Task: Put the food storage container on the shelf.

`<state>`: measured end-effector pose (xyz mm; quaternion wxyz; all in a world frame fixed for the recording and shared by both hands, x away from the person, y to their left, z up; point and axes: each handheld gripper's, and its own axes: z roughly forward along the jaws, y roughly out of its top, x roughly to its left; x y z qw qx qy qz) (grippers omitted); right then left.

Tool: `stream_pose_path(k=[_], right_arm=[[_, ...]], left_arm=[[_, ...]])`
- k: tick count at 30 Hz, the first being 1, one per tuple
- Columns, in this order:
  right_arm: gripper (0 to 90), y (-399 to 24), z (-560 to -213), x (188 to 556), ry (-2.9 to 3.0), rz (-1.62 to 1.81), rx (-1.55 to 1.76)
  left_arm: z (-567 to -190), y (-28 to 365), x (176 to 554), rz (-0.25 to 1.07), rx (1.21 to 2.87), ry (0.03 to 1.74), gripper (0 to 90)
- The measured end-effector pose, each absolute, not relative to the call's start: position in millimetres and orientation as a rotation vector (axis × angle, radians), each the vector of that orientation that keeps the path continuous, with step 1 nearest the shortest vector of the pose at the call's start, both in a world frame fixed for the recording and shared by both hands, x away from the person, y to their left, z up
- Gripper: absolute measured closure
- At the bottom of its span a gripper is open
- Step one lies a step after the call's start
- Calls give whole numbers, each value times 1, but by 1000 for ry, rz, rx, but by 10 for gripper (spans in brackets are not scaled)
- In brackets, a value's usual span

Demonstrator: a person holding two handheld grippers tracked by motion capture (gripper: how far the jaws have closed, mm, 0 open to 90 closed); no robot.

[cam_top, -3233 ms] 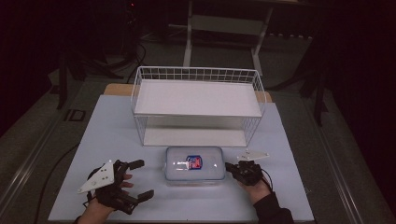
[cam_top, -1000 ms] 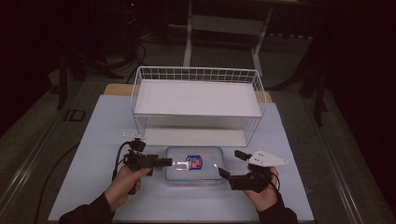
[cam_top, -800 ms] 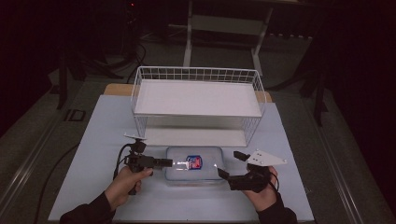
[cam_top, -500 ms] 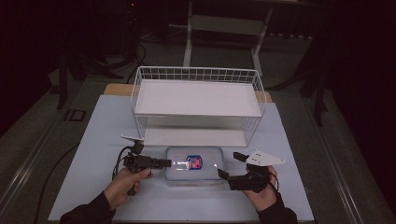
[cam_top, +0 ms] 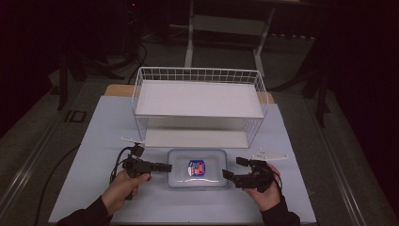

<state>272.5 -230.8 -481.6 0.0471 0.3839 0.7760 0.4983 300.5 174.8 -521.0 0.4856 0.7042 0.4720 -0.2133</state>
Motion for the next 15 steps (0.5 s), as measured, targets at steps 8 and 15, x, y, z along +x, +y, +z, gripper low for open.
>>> stream_pose_path(k=[8,15], right_arm=[[216,-237,-494,285,2456,1595,1312],[293,-245,-508,297,2531,1690,1425]], left_arm=[[-516,174,294,-471,1775,1044,566],[-515,174,290,-453,1784,1008,574]])
